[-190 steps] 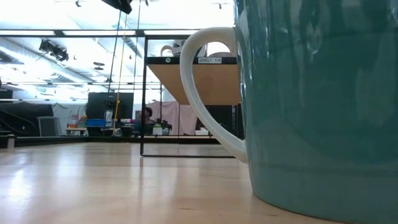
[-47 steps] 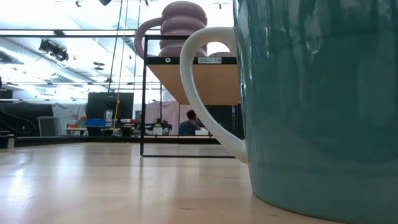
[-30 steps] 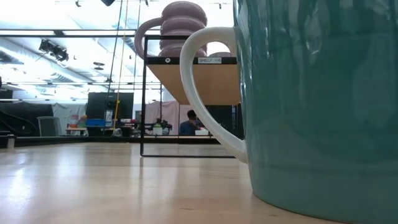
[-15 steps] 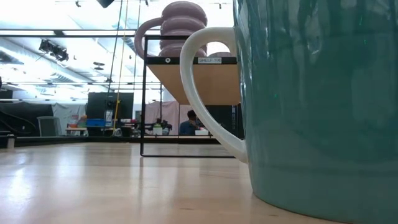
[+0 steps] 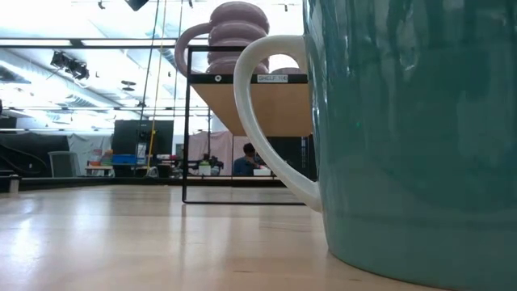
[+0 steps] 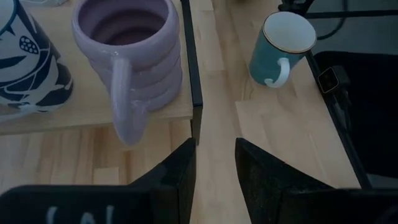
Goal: Place coffee mugs
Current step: Put the brown and green mug on the shelf
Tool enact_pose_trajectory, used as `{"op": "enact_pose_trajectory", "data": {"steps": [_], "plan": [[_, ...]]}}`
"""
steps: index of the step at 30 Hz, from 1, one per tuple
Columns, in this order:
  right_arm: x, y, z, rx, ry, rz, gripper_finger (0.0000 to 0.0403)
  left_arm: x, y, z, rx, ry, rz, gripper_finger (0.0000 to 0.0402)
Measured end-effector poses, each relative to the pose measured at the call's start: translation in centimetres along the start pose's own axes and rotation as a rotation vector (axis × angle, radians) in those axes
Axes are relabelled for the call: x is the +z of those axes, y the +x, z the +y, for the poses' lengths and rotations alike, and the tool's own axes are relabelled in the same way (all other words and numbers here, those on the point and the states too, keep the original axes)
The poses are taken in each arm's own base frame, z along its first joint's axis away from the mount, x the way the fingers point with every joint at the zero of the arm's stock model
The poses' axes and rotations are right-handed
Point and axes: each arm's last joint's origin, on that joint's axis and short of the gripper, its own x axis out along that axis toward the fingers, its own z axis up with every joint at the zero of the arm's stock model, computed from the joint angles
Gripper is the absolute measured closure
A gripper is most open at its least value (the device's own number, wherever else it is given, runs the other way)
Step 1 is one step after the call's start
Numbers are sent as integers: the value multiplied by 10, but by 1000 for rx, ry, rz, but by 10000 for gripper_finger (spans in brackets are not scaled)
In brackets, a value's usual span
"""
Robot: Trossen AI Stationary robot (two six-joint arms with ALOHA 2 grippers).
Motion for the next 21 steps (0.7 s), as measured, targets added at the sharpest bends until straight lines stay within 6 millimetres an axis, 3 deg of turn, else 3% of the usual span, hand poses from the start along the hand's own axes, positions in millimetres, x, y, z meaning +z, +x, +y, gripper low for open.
{"op": "enact_pose_trajectory", "data": {"steps": [7,13,17,21], "plan": [[16,3,-18,-84,95,10,249,0,0,0,0,0,0,285],[32,-6,-30,-89,22,-46,255,0,0,0,0,4,0,285],[23,-30,-41,-50,-44,-143,257,0,0,0,0,4,0,285],[-3,-54,-46,48,-118,-265,257,0,0,0,0,5,0,285]]}}
